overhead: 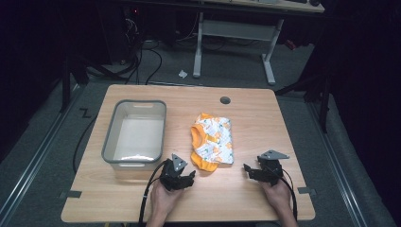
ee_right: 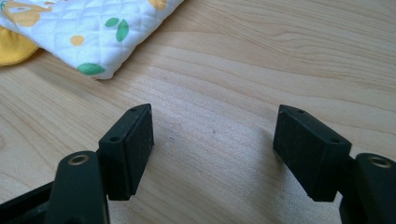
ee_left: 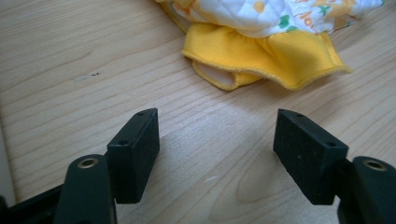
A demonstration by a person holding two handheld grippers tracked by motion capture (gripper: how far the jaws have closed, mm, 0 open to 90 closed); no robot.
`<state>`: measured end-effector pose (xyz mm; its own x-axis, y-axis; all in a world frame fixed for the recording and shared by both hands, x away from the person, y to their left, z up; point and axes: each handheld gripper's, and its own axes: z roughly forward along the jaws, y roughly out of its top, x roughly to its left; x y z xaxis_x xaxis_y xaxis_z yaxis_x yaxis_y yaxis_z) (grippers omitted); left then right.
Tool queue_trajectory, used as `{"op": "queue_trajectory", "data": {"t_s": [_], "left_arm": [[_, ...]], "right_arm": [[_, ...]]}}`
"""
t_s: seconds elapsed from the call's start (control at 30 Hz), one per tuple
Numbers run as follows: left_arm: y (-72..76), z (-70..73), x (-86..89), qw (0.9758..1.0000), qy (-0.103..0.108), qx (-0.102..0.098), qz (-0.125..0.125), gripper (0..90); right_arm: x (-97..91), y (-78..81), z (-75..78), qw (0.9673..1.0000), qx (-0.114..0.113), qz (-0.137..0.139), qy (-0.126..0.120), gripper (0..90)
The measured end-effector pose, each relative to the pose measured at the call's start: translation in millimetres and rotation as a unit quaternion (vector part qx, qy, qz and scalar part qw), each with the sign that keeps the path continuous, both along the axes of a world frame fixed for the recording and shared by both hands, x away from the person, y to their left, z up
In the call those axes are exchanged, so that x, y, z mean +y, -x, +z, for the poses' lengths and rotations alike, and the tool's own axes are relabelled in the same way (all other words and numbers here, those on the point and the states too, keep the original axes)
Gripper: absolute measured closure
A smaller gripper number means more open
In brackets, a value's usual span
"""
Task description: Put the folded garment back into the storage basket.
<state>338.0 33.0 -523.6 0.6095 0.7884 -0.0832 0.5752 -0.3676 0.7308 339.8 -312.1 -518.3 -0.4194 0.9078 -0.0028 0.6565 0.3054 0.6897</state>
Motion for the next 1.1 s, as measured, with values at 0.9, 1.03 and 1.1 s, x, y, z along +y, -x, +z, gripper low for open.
{"op": "queue_trajectory", "data": {"t_s": [0.9, 1.03, 1.1], "left_arm": [[-0.5, 29.1, -2.8, 0.9972, 0.071, 0.009, -0.021, 29.7], [-3.0, 31.7, -6.2, 0.9969, 0.073, 0.013, -0.025, 29.5], [-4.4, 33.2, -8.3, 0.9970, 0.071, 0.013, -0.027, 29.0]], "right_arm": [[0.2, -0.1, -0.1, 1.0000, 0.000, 0.000, 0.000, 29.1], [0.2, -0.1, -0.1, 1.0000, 0.000, 0.000, 0.000, 29.1], [0.2, -0.1, -0.1, 1.0000, 0.000, 0.000, 0.000, 29.1]]}}
